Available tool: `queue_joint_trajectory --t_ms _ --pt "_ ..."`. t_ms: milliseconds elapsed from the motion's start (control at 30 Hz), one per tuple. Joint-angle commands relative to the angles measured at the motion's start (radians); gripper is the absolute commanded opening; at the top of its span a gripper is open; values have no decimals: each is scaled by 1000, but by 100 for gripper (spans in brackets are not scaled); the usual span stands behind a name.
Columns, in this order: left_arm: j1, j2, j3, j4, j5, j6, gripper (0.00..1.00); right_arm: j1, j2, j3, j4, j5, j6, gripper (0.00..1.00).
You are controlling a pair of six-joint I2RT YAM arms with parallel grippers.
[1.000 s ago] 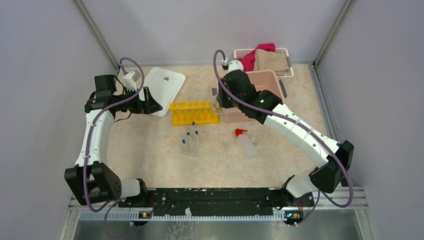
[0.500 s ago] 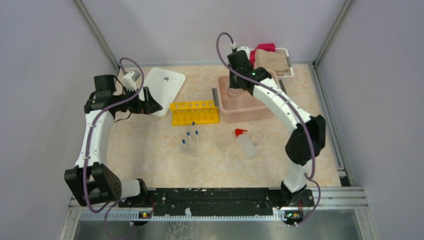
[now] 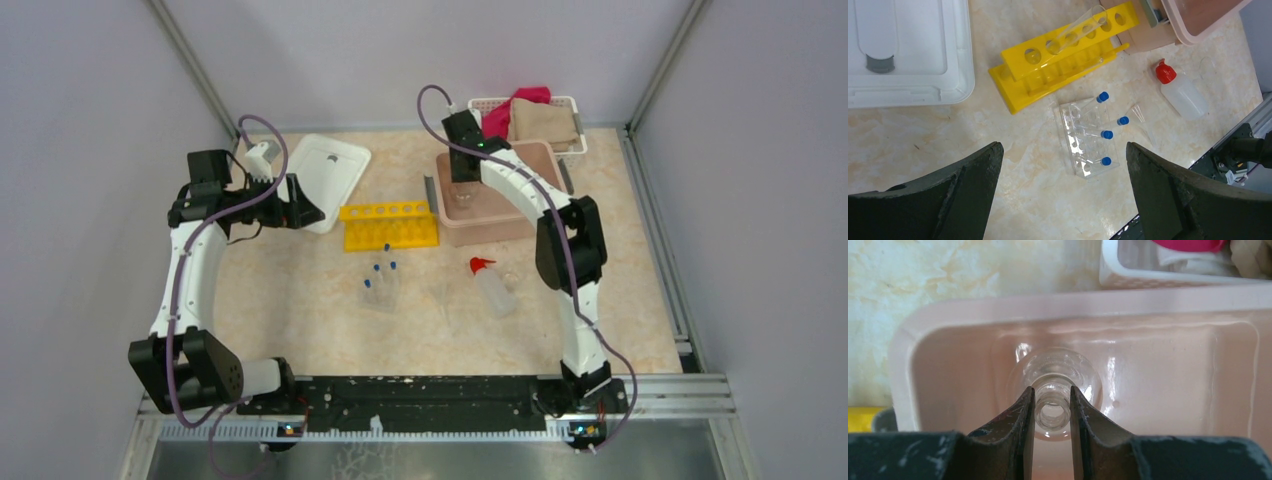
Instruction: Organize the chemistry lab equipment
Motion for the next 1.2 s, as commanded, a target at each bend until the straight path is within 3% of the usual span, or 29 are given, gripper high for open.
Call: queue_joint_trajectory --t_ms 0,467,500,567,800,1000,1167 --pt "8 -20 26 0 18 5 99 1 26 98 102 15 -27 0" --pt "8 -18 45 -4 18 -1 99 -3 120 132 106 -21 -16 0" --pt "7 -18 44 -4 21 -4 99 -3 113 127 105 -23 -10 5" --pt "7 -16 44 -4 26 -6 99 -2 89 111 111 -32 3 26" --pt "7 -21 48 -4 28 -6 99 -2 -139 33 112 38 43 69" --pt "8 -26 44 0 42 -13 99 -2 -408 -109 32 76 76 73" --pt "7 -39 33 9 49 -21 99 0 -667 -417 -21 56 145 65"
